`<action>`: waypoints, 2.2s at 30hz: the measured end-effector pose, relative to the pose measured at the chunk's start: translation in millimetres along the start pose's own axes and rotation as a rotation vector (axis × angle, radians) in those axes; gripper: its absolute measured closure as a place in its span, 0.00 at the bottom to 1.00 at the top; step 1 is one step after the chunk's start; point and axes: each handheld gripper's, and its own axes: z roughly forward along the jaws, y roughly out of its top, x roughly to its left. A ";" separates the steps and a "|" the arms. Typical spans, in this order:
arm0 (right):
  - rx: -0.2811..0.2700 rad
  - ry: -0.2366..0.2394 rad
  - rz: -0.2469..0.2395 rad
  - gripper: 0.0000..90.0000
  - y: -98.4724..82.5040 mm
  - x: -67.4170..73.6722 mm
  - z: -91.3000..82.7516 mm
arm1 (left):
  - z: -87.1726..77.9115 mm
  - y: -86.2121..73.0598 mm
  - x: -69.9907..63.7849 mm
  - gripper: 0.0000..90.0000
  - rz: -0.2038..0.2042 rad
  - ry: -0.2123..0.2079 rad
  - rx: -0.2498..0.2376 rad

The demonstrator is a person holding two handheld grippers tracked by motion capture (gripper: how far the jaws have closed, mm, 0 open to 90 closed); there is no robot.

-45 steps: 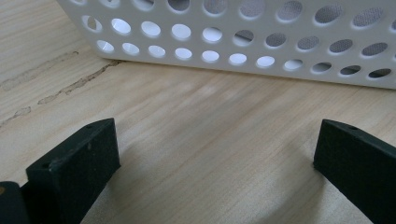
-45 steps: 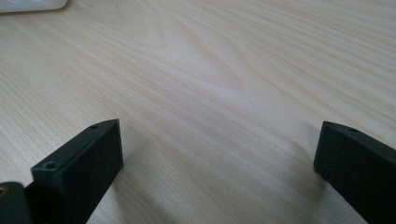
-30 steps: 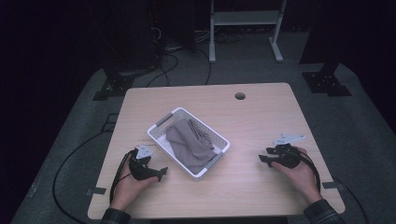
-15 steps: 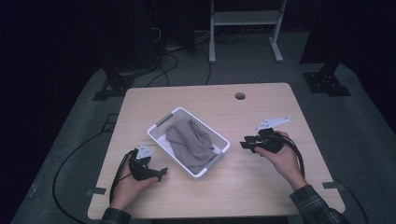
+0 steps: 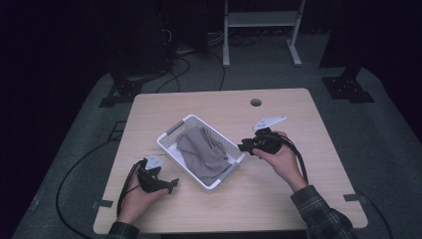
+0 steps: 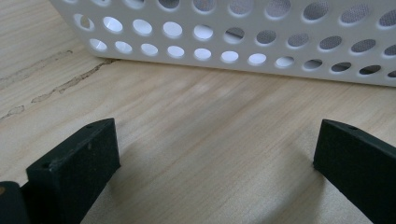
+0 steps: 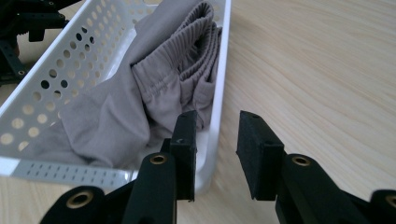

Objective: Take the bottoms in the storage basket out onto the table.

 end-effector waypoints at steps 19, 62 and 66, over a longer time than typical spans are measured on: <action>0.082 -0.065 -0.021 0.93 3.4 2.3 31.2 | 0.0 0.1 0.2 0.00 0.003 0.001 0.000; 0.009 -0.075 0.001 0.51 -14.2 13.4 -39.9 | 2.0 2.0 -1.2 0.00 0.002 -0.002 0.000; 0.039 -0.056 -0.001 0.45 -4.8 19.6 -20.6 | 2.0 2.0 -1.3 0.00 0.001 -0.001 -0.001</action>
